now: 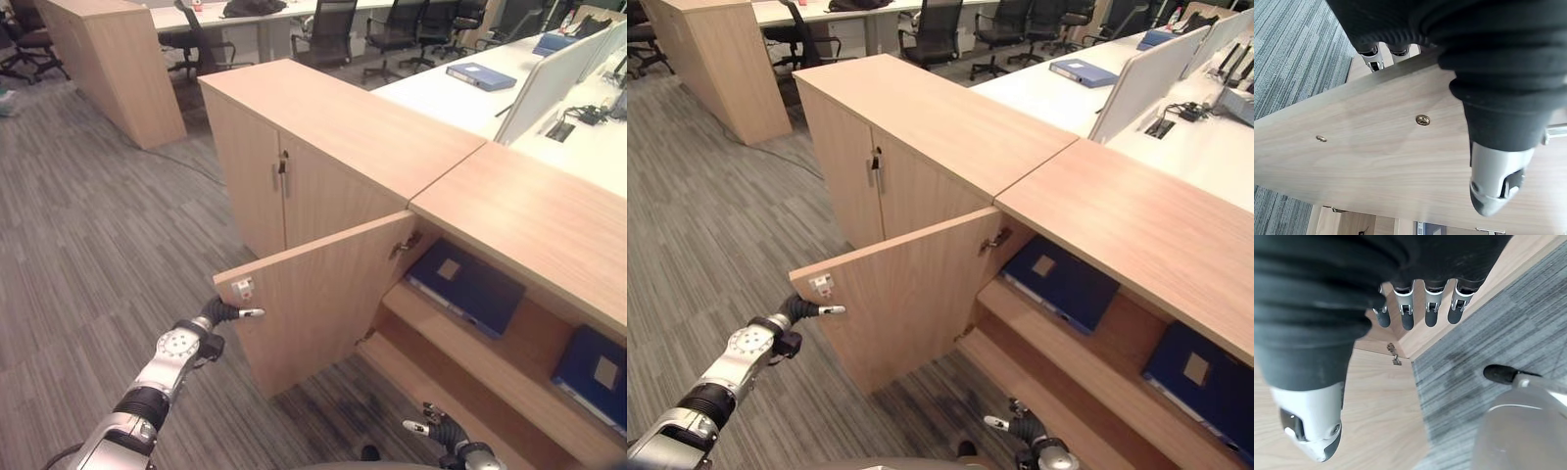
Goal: Put the empty folder in the office cabinet
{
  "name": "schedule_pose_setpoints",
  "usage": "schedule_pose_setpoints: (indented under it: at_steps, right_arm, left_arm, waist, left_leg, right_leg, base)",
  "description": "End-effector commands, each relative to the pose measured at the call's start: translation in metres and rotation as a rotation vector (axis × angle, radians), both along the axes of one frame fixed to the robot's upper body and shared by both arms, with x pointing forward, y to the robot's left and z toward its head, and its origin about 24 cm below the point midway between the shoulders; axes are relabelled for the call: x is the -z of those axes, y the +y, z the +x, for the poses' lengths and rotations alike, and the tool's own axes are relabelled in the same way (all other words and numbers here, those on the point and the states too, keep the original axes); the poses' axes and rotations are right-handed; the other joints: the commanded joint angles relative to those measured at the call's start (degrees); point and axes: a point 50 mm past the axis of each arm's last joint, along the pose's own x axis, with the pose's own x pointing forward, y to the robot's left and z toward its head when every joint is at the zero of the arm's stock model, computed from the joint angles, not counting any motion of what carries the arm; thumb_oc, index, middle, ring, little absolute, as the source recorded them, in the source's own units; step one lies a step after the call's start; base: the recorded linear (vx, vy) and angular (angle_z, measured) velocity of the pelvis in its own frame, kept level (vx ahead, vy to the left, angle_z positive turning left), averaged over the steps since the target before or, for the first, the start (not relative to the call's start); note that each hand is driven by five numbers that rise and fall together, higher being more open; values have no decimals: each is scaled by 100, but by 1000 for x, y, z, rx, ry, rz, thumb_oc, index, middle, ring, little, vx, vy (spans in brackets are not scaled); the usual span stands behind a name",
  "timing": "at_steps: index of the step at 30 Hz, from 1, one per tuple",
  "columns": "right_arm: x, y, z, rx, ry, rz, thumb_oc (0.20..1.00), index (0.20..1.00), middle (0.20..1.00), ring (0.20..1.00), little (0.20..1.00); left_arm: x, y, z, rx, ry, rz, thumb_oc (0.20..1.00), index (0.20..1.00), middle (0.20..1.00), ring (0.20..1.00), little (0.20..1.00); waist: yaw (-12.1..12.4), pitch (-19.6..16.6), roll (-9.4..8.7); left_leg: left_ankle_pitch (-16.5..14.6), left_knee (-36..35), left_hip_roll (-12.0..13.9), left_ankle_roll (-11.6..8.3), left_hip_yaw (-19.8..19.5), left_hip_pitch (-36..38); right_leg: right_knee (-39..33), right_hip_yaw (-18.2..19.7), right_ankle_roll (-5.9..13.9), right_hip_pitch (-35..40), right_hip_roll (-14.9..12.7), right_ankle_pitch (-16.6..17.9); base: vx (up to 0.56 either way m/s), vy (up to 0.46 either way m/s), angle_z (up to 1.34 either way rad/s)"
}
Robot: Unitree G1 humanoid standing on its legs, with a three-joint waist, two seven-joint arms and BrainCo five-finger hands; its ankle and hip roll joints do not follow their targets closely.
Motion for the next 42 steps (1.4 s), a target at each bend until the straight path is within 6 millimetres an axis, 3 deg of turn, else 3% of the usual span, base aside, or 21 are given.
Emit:
schedule_pose_setpoints:
  at_steps: [1,5,8,10,11,12,13,14,18,19,20,22,25,26,27,28,29,31,32,35,42]
  right_arm:
    - [-11,-4,28,-21,-87,-17,1000,1000,1000,1000,1000]
    - [-19,-2,48,22,-152,0,1000,1000,1000,1000,1000]
    - [-28,-4,61,54,-211,14,1000,1000,1000,1000,1000]
    - [-38,-3,73,71,-275,31,1000,1000,1000,1000,1000]
    - [-38,-3,73,71,-275,31,1000,1000,1000,1000,1000]
    - [-42,-6,79,91,-303,36,1000,1000,1000,1000,1000]
    - [-42,-6,79,90,-302,37,1000,1000,1000,1000,1000]
    - [-39,-10,82,157,-287,36,1000,1000,1000,1000,1000]
    - [-41,-24,79,210,-286,9,1000,1000,1000,1000,1000]
    - [-42,-31,78,217,-287,-12,1000,1000,1000,1000,1000]
    - [-47,-45,82,217,-288,-72,1000,1000,1000,1000,1000]
    - [-49,-46,85,208,-294,-79,1000,1000,1000,1000,1000]
    - [-51,-46,92,189,-295,-95,1000,1000,1000,1000,1000]
    - [-50,-44,94,188,-291,-89,1000,1000,1000,1000,1000]
    - [-50,-42,95,180,-287,-86,1000,1000,1000,1000,1000]
    - [-50,-42,96,180,-289,-85,1000,1000,1000,1000,1000]
    - [-46,-33,97,151,-273,-74,1000,1000,1000,1000,1000]
    - [-45,-30,98,137,-268,-68,1000,1000,1000,1000,1000]
    - [-42,-28,95,123,-245,-64,1000,1000,1000,1000,1000]
    - [-36,-24,88,104,-218,-54,1000,1000,1000,1000,1000]
    - [-27,-9,67,61,-184,10,1000,1000,1000,1000,1000]
  left_arm:
    - [-32,-47,39,143,-154,-50,1000,1000,1000,1000,1000]
    - [-27,-50,34,138,-146,-74,1000,1000,1000,1000,1000]
    - [-24,-48,26,170,-123,-57,1000,1000,1000,1000,1000]
    - [-19,-42,14,197,-92,-53,1000,1000,1000,1000,1000]
    - [-19,-42,13,197,-91,-52,1000,1000,1000,1000,1000]
    - [-6,-31,-12,182,-37,-97,1000,1000,1000,1000,1000]
    - [-6,-31,-12,181,-36,-97,1000,1000,1000,1000,1000]
    - [12,-33,-40,131,27,-220,1000,1000,1000,1000,1000]
    - [34,-50,-68,110,115,-341,1000,1000,1000,1000,1000]
    - [38,-62,-73,128,132,-373,1000,1000,1000,1000,1000]
    - [38,-95,-72,221,143,-436,1000,1000,1000,1000,1000]
    - [36,-102,-70,251,135,-437,1000,1000,1000,1000,1000]
    - [30,-116,-64,312,106,-421,1000,1000,1000,1000,1000]
    - [27,-121,-61,325,90,-418,1000,1000,1000,1000,1000]
    - [26,-122,-60,323,83,-418,1000,1000,1000,1000,1000]
    - [26,-122,-60,323,82,-418,1000,1000,1000,1000,1000]
    - [25,-125,-58,322,74,-418,1000,1000,1000,1000,1000]
    - [26,-124,-58,318,74,-409,1000,1000,1000,1000,1000]
    - [29,-123,-59,312,79,-382,1000,1000,1000,1000,1000]
    - [36,-120,-60,283,97,-348,1000,1000,1000,1000,1000]
    - [48,-61,-45,-25,100,-248,1000,1000,1000,1000,1000]
  waist:
    - [-199,193,198]
    - [-268,422,207]
    - [-204,511,306]
    - [18,509,421]
    - [15,489,418]
    - [325,376,504]
    - [327,377,497]
    - [692,211,507]
    - [644,155,761]
    - [572,185,896]
    - [390,415,1259]
    - [342,468,1314]
    - [255,597,1321]
    - [316,653,1225]
    - [367,669,1179]
    - [368,654,1188]
    - [525,698,1045]
    - [571,683,995]
    - [618,607,938]
    - [586,529,885]
    - [335,103,649]
  left_leg:
    - [-423,130,127,-79,-428,-112]
    - [-274,178,353,-182,-48,-413]
    - [-187,372,505,-168,74,-732]
    - [-112,578,663,-175,384,-966]
    - [-98,592,666,-175,382,-1003]
    - [50,712,830,-180,900,-1154]
    - [43,714,824,-179,909,-1144]
    - [242,763,947,-222,1423,-1307]
    - [607,660,1242,-492,1622,-1237]
    - [766,561,1346,-589,1619,-1202]
    - [1313,369,1718,-911,1653,-1208]
    - [1392,289,1800,-975,1627,-1207]
    - [1350,296,1864,-1081,1141,-1208]
    - [1132,361,1670,-1037,312,-1286]
    - [1018,379,1546,-998,-139,-1308]
    - [1030,396,1557,-993,-147,-1353]
    - [668,527,1188,-854,-1255,-1390]
    - [530,570,1023,-780,-1632,-1397]
    - [328,553,710,-686,-1984,-1297]
    - [251,510,594,-600,-1860,-1145]
    - [191,131,728,-576,-1282,-526]
  right_leg:
    - [734,29,573,-379,-314,-224]
    - [714,229,641,-879,-376,409]
    - [914,75,641,-962,-515,180]
    - [1245,-593,490,-699,-813,-218]
    - [1233,-595,483,-722,-810,-196]
    - [1664,-1290,454,-307,-1246,-277]
    - [1677,-1277,458,-310,-1255,-286]
    - [1384,-1809,557,304,-1449,-149]
    - [431,-1693,577,598,-1004,-563]
    - [225,-1588,528,665,-815,-675]
    - [-65,-1361,404,745,-372,-889]
    - [-74,-1292,361,687,-283,-918]
    - [-88,-982,289,513,-65,-990]
    - [-90,-758,256,379,-50,-947]
    - [-80,-633,233,318,-26,-922]
    - [-83,-632,229,285,-15,-896]
    - [-20,-217,130,194,114,-910]
    - [-18,-24,90,146,194,-881]
    - [-12,237,31,120,297,-844]
    - [97,400,-30,165,431,-914]
    - [177,567,36,192,457,-921]
  base:
    - [-134,17,-15]
    - [-199,-111,-49]
    - [-239,-52,-42]
    - [-237,-13,-28]
    - [-277,-52,-80]
    - [-200,-45,-205]
    - [-423,-207,-240]
    - [-302,-293,-187]
    - [-174,-338,-163]
    - [-229,-503,-12]
    - [-273,-466,-50]
    - [-179,-255,-68]
    - [-96,-189,-92]
    - [-77,-217,-107]
    - [-60,-180,-94]
    - [50,-206,-64]
    - [68,-204,-65]
    - [72,-159,-80]
    - [55,-59,-103]
    - [142,-34,-92]
    - [125,51,-58]
